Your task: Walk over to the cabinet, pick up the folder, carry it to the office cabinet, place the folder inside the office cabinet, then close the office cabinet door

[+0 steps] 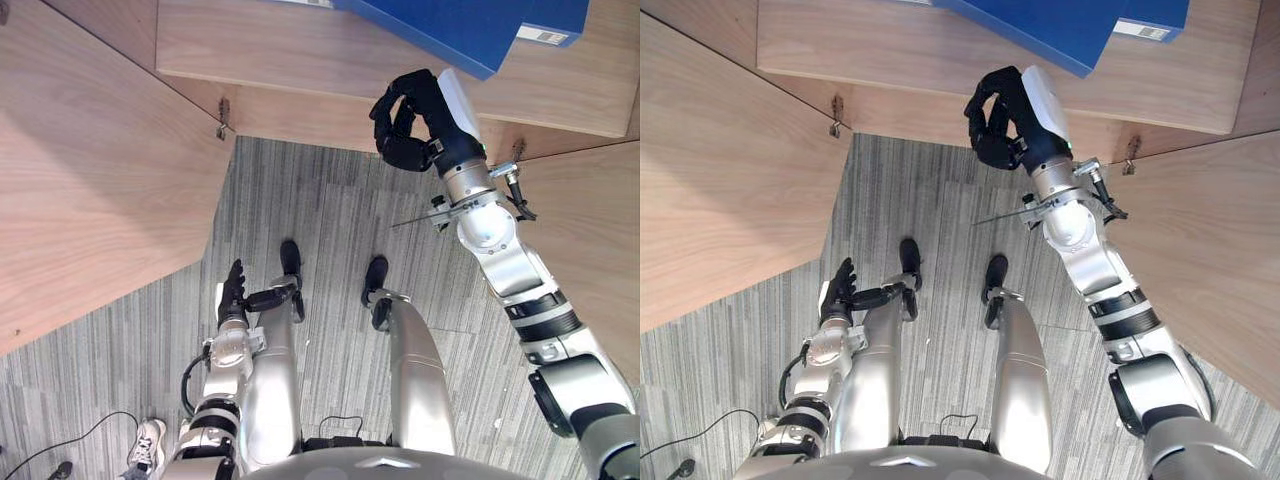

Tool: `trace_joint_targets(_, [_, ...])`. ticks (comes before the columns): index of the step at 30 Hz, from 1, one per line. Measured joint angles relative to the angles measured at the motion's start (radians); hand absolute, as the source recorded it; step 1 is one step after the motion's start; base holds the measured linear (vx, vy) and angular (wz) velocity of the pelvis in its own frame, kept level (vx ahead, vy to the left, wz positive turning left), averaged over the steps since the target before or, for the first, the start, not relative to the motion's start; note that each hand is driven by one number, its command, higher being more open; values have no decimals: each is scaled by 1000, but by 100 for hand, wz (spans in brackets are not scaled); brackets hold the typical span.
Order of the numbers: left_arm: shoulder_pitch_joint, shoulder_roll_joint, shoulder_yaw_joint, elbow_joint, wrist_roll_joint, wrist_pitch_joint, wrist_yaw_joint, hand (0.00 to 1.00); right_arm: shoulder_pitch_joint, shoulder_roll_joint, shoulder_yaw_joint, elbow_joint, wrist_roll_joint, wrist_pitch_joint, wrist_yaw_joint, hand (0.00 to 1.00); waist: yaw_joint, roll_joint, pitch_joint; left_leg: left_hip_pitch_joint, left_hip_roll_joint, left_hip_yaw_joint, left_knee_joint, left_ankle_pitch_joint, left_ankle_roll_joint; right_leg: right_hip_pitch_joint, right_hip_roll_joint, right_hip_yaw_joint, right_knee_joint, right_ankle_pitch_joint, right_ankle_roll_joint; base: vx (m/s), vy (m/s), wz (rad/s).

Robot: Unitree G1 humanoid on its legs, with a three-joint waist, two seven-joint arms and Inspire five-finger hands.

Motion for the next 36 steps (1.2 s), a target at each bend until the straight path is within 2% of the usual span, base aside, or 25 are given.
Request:
trace_joint_targets(5, [-2, 1, 7, -13, -1, 0, 22, 100, -73, 26, -51, 80, -29, 55, -54, 0, 5, 0, 0, -42, -1, -3, 20, -1, 2, -39, -4, -1, 18, 0, 0, 0, 0, 0])
trace_joint_targets(10, [-2, -1, 8, -21, -2, 0, 35, 100, -160, 28, -85, 166, -27, 81, -85, 0, 8, 0, 0, -55, -6, -6, 25, -1, 5, -50, -10, -4, 22, 0, 0, -4, 6, 2])
trace_joint_targets(25, [-2, -5, 4, -45, -55, -6, 59, 100, -380, 20, -151, 444, 15, 120, -136, 0, 14, 3, 2, -110, -16, -27, 29, -1, 8, -85, -21, -28, 24, -1, 0, 6, 4, 3])
trace_joint_targets(36, [-3, -14, -4, -46, -69, -18, 78, 100, -496, -41, -174, 598, 85, 151, -163, 0, 7, 4, 2, -122, -33, -27, 27, 5, 16, -99, -41, -33, 24, 0, 1, 7, 5, 3])
